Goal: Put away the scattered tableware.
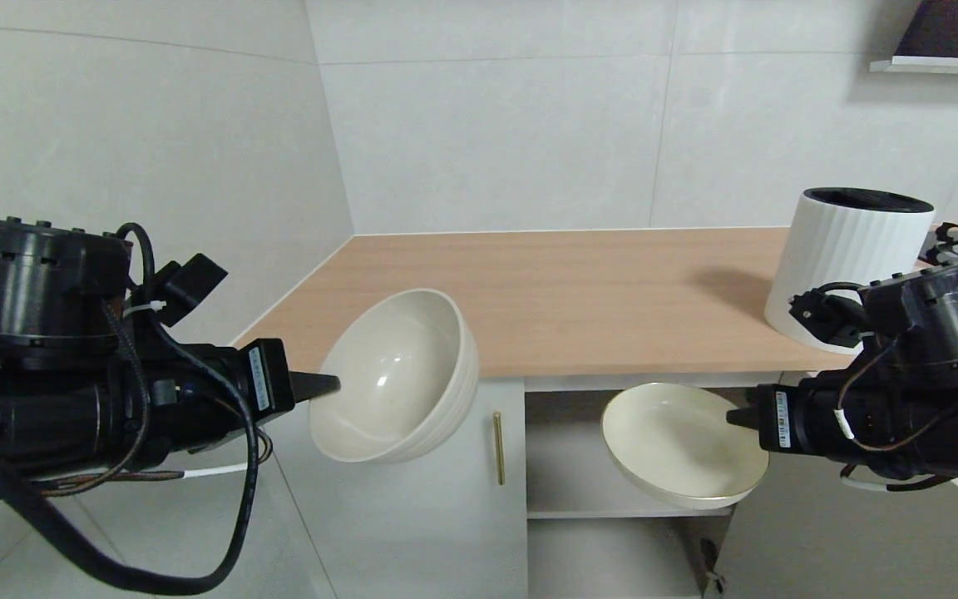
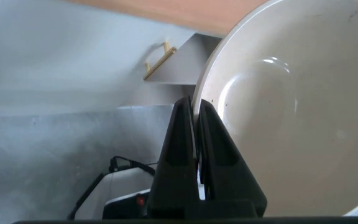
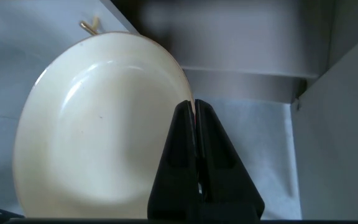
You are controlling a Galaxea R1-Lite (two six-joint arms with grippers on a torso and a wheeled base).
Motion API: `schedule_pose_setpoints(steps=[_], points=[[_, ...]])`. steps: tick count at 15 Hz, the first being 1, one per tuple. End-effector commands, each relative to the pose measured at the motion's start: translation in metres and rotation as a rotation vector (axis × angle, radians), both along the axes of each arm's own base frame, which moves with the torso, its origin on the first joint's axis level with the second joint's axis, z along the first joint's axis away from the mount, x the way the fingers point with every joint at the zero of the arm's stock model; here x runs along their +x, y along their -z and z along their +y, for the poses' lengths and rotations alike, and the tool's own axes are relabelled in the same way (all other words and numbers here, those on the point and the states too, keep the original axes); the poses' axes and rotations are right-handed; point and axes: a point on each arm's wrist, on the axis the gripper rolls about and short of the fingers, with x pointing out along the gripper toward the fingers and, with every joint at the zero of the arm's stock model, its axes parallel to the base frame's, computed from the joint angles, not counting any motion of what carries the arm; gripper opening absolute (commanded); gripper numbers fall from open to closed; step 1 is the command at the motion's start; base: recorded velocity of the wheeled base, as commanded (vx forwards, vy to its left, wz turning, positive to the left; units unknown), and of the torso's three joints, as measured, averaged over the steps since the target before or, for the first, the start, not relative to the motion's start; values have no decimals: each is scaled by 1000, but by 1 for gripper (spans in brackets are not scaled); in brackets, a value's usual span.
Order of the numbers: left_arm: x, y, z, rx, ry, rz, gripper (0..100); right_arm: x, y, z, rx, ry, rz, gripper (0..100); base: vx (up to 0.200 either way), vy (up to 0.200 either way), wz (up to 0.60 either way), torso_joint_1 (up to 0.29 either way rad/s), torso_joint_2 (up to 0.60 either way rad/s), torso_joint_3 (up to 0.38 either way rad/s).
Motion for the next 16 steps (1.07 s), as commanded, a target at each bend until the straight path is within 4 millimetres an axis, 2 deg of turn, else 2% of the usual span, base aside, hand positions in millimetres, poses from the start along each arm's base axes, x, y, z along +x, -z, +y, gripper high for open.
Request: schedule_pose_setpoints(steps=[1, 11, 16], points=[[1, 1, 0, 0, 0, 2, 0, 1, 1, 1, -2, -1, 4, 0, 0, 0, 0, -198, 476, 271], [1, 1, 0, 1, 0, 5, 0, 3, 5, 2, -10, 0, 19, 0, 0, 0, 0, -179, 468, 288], [2, 3, -1, 4, 0, 13, 0, 2, 7, 1, -18, -7, 21, 0, 0, 0, 0, -108, 393, 283]])
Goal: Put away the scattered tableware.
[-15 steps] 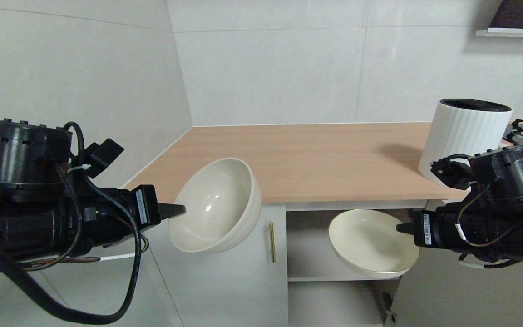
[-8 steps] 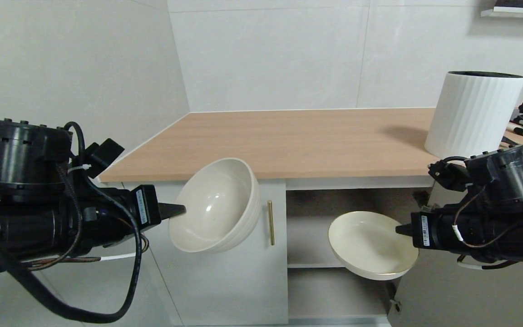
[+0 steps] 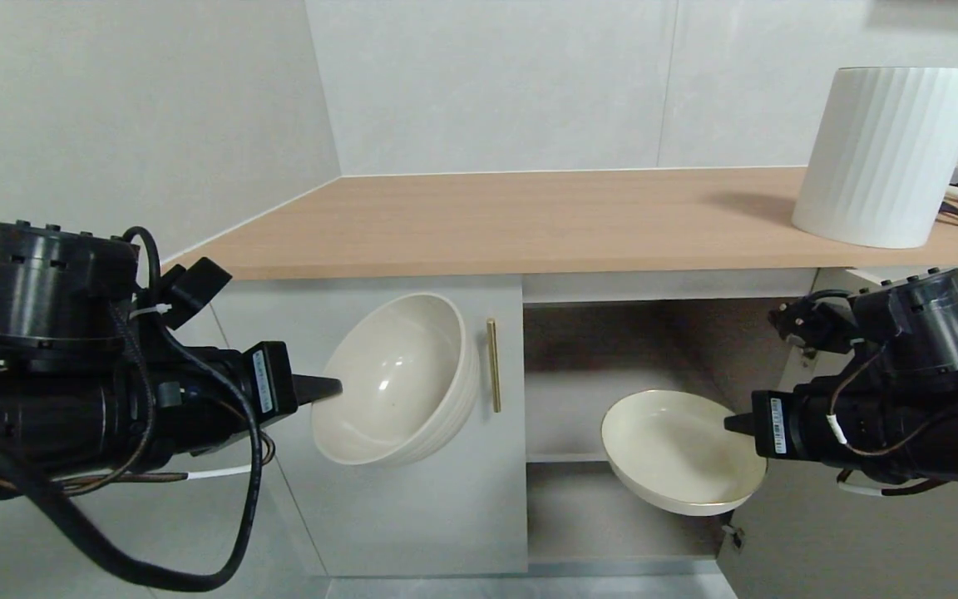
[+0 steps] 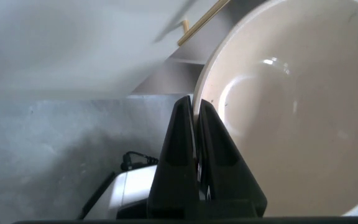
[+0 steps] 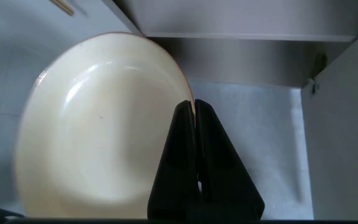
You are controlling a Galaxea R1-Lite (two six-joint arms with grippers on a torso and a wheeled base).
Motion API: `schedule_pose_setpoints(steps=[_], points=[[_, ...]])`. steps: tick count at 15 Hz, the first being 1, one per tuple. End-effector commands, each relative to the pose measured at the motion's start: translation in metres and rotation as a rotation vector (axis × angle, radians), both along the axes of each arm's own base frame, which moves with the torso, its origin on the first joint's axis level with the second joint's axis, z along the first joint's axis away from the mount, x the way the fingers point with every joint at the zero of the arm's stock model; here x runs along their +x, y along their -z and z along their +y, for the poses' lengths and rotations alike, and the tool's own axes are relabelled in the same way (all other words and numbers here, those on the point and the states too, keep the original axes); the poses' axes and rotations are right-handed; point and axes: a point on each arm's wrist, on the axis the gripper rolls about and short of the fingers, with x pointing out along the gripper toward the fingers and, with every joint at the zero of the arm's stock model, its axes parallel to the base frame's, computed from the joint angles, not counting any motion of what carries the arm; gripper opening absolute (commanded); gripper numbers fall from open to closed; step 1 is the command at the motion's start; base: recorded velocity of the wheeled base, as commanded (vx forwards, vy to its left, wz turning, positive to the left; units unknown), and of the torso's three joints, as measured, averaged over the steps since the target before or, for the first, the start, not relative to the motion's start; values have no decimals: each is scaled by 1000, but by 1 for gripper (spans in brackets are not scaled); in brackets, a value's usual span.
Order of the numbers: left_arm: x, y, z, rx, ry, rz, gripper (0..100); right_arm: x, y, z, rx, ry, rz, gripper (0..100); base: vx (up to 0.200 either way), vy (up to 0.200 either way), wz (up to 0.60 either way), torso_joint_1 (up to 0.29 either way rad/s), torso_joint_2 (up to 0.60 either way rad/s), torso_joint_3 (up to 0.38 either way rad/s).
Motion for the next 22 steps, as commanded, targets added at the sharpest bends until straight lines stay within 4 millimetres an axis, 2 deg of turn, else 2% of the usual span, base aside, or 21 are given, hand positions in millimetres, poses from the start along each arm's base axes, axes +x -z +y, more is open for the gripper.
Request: schedule_pose_setpoints(steps=[1, 7, 9, 11, 12, 15, 18, 22], points=[[1, 1, 0, 1, -1, 2, 0, 0, 1, 0, -3, -2, 1, 0, 0, 0, 0, -22, 134, 95], [1, 1, 0, 1, -1, 2, 0, 4, 9, 4, -31, -24, 20, 0, 0, 0, 0, -4, 12, 4], [1, 1, 0, 1, -1, 3, 0, 15, 29, 10, -83, -47, 81, 0, 0, 0, 0, 0, 0, 0], [0, 0, 0, 0, -1, 0, 0, 22, 39, 13, -99, -60, 88, 0, 0, 0, 0, 0, 0, 0], [0, 0, 0, -1, 2, 1, 0, 45, 69, 25, -106, -57, 94, 0, 0, 0, 0, 0, 0, 0], [-1, 1, -2, 1, 10, 2, 0, 77, 115, 38, -134, -13, 76, 0, 0, 0, 0, 0, 0, 0], [-1, 1, -3, 2, 12, 5, 0, 103, 147, 48, -181, 88, 99, 0, 0, 0, 0, 0, 0, 0], [-2, 1, -3, 2, 15, 5, 0, 136, 176, 56, -169, 209, 104, 0, 0, 0, 0, 0, 0, 0]])
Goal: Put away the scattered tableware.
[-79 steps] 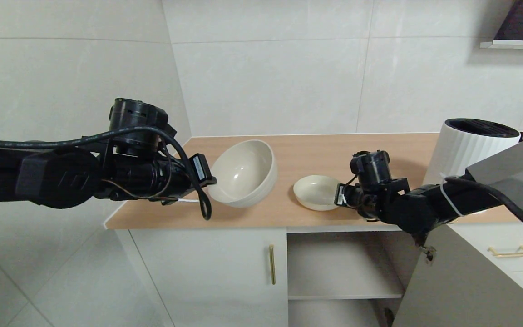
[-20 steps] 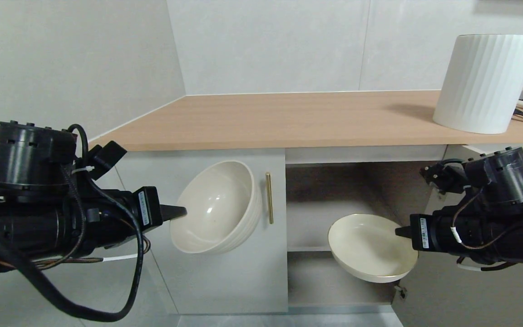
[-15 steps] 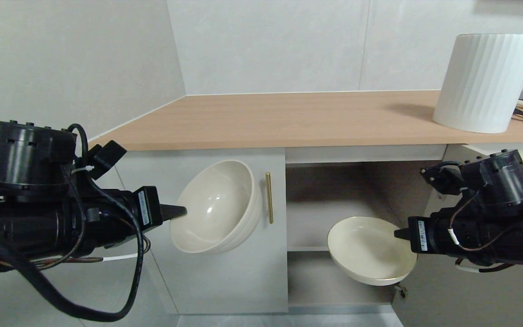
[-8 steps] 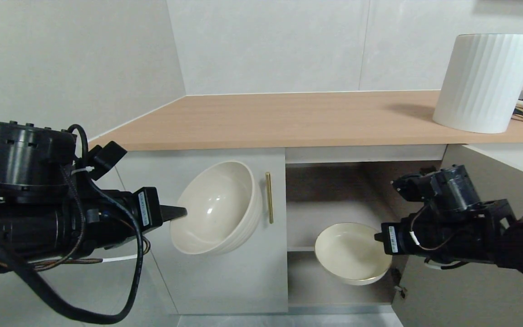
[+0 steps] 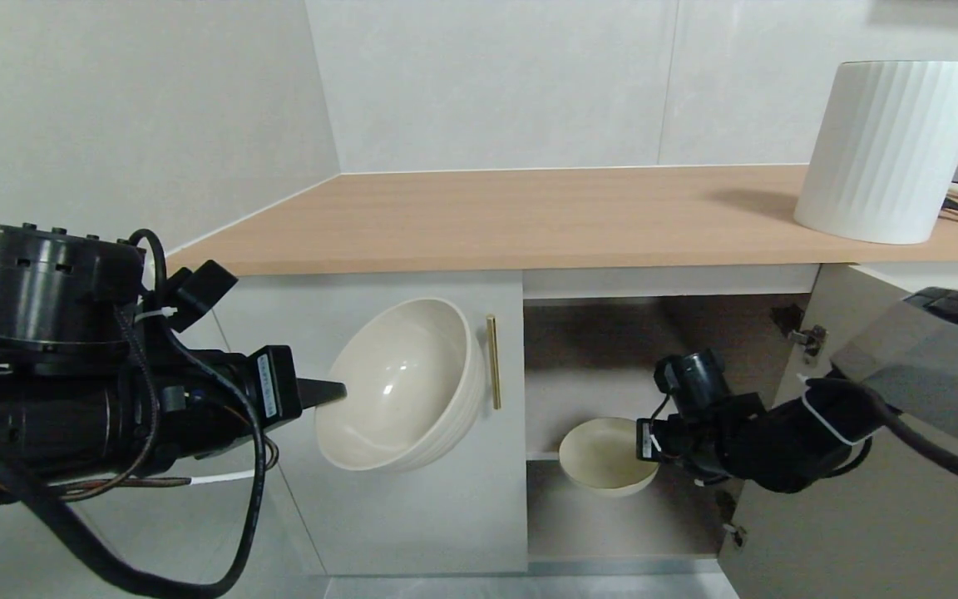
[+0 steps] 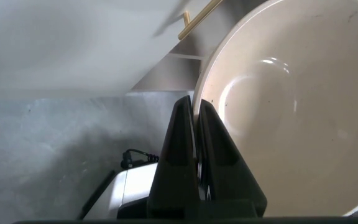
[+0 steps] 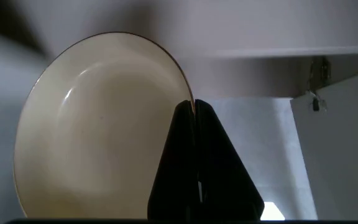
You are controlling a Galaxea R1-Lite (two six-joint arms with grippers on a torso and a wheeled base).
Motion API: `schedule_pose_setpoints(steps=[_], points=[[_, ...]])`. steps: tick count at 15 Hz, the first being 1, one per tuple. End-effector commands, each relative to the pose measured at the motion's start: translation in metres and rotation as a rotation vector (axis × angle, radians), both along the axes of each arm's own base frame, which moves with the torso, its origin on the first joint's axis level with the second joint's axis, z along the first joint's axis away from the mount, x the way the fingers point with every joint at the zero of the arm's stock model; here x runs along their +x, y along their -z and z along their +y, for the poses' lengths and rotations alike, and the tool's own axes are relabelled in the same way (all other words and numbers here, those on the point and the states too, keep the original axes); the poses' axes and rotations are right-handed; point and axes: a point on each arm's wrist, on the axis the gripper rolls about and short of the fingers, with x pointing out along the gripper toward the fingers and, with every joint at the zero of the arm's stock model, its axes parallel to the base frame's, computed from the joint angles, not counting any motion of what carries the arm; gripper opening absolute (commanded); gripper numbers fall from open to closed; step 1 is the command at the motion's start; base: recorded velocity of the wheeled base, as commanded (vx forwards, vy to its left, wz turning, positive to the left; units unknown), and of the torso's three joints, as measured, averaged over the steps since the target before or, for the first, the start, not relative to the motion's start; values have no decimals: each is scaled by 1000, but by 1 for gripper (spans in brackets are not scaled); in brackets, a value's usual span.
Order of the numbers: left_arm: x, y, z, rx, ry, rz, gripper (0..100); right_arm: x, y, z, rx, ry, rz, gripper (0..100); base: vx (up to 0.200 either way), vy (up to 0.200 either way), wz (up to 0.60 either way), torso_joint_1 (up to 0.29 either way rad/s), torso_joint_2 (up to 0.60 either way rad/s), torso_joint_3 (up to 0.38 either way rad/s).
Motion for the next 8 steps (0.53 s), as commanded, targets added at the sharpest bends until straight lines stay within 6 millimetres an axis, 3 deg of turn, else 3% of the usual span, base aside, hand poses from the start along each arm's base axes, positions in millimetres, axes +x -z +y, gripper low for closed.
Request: schedule_pose_setpoints(steps=[1, 5, 8], points=[[0, 0, 0, 0, 0, 1, 0, 16, 36, 4, -35, 40, 43, 0, 0, 0, 0, 0, 0, 0], [3, 4, -1, 5, 0, 15, 0, 45, 54, -1, -77, 187, -17, 0, 0, 0, 0, 0, 0, 0], [8, 12, -6, 21, 12, 51, 0, 61, 55, -9, -66, 252, -51, 0, 0, 0, 0, 0, 0, 0]])
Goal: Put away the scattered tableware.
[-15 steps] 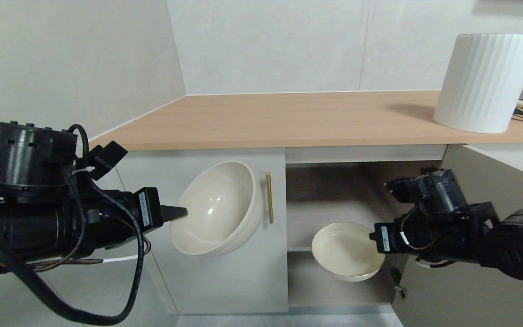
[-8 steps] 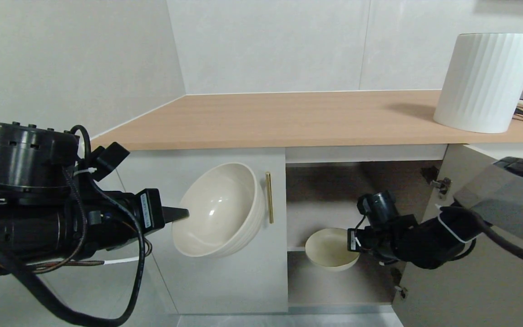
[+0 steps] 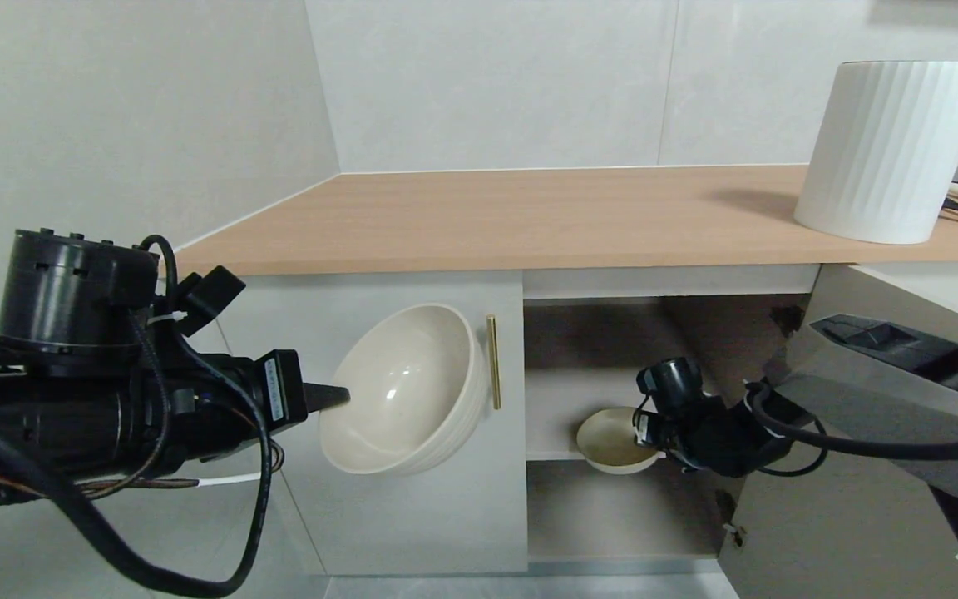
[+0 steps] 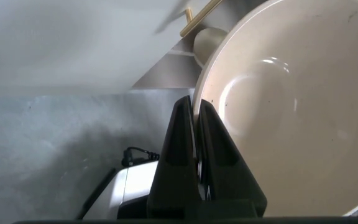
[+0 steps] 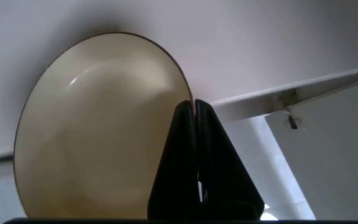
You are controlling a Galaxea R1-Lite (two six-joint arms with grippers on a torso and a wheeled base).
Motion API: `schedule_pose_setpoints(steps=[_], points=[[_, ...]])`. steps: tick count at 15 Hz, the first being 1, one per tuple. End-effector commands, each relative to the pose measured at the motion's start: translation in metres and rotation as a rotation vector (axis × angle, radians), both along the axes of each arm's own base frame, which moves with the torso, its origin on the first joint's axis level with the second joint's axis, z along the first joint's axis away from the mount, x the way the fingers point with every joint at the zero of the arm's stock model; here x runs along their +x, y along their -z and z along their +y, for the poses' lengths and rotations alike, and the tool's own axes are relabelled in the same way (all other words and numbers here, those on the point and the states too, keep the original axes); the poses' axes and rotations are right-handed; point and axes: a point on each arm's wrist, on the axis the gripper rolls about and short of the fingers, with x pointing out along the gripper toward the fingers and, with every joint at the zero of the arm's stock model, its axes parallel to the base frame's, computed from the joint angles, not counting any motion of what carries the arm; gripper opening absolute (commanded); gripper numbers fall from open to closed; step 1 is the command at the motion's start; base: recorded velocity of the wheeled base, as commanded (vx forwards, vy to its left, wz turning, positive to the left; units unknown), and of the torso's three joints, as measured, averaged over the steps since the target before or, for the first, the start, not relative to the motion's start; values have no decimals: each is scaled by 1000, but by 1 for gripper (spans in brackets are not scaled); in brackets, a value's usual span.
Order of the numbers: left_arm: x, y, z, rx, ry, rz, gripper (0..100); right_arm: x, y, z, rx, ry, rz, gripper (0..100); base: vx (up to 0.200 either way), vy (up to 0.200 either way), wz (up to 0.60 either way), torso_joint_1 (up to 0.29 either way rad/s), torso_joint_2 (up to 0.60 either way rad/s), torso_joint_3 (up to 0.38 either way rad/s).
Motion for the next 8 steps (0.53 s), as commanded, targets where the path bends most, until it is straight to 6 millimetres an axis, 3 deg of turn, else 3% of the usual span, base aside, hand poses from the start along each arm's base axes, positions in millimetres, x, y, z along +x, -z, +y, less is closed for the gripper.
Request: schedule_pose_setpoints(steps=[1, 8], points=[[7, 11, -8, 21, 19, 44, 0, 13, 11, -6, 1, 41, -7, 0, 0, 0, 0, 0, 0, 0], [11, 24, -16, 73, 43, 83, 0, 38, 22, -17, -34, 140, -64, 0, 0, 0, 0, 0, 0, 0]])
